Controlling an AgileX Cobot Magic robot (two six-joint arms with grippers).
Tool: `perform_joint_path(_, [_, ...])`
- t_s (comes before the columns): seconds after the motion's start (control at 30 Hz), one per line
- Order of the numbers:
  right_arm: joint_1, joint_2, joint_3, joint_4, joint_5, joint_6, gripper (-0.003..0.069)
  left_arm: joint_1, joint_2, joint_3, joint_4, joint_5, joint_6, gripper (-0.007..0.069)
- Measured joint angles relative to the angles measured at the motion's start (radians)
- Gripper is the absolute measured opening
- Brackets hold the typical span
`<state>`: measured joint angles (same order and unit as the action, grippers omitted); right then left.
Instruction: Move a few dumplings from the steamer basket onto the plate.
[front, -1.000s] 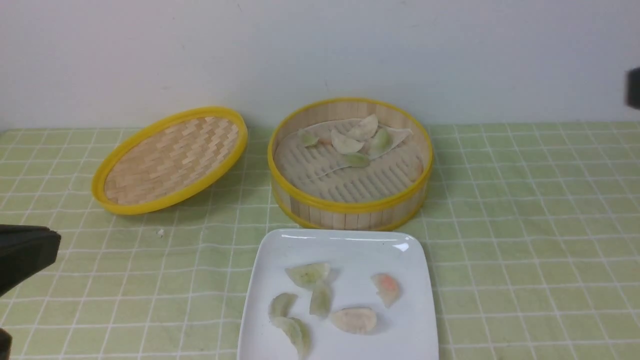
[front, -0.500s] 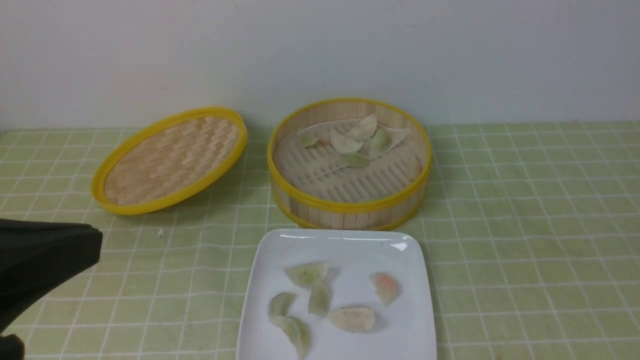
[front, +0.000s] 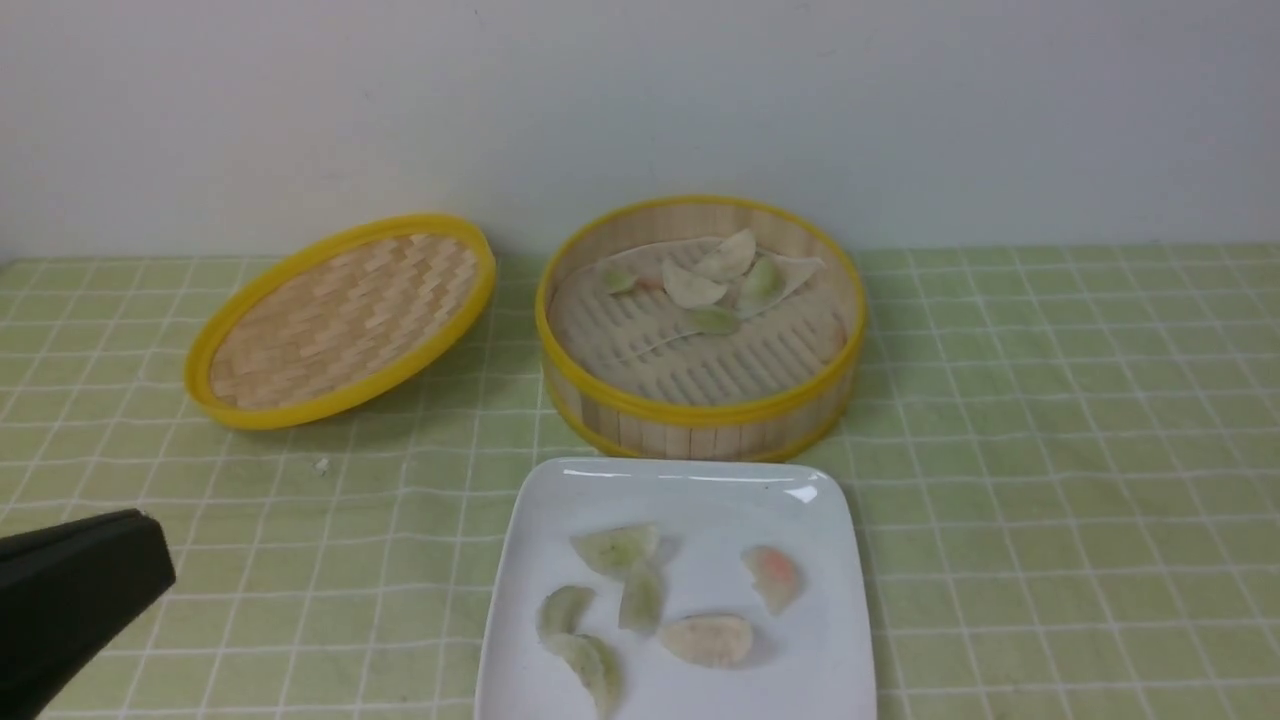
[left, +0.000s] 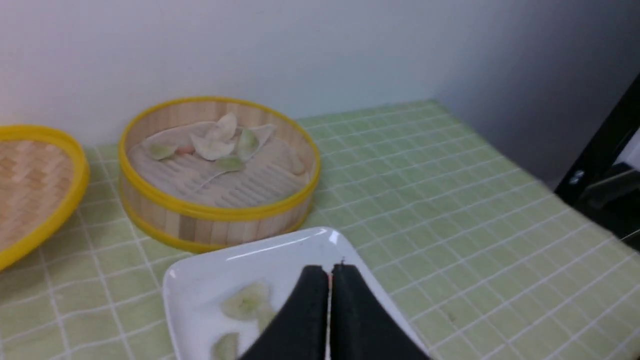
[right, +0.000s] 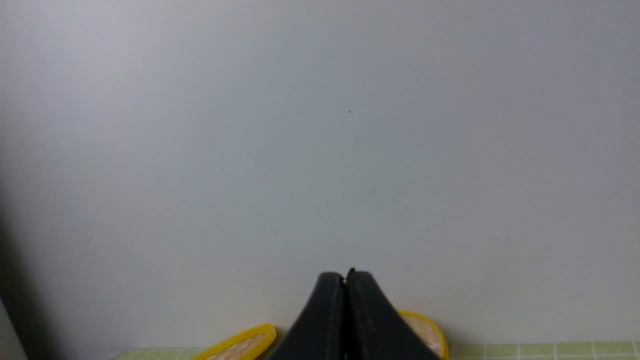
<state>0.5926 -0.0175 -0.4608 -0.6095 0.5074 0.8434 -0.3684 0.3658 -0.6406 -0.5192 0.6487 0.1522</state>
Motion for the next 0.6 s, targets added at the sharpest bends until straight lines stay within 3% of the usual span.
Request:
perform_joint_path(0.2, [0.000, 0.000, 0.000, 0.000, 0.000, 0.001, -0.0014, 0.000, -0.003, 0.037, -0.078, -0.004, 0.009, -0.0006])
perform_joint_path(0.47, [0.000, 0.000, 0.000, 0.000, 0.000, 0.001, -0.0014, 0.001, -0.006, 0.075, 0.010, -0.108, 0.206, -0.0006])
perform_joint_path(0.6, [0.000, 0.000, 0.000, 0.000, 0.000, 0.001, -0.0014, 0.040, -0.067, 0.143, 0.111, -0.165, 0.235, -0.0006])
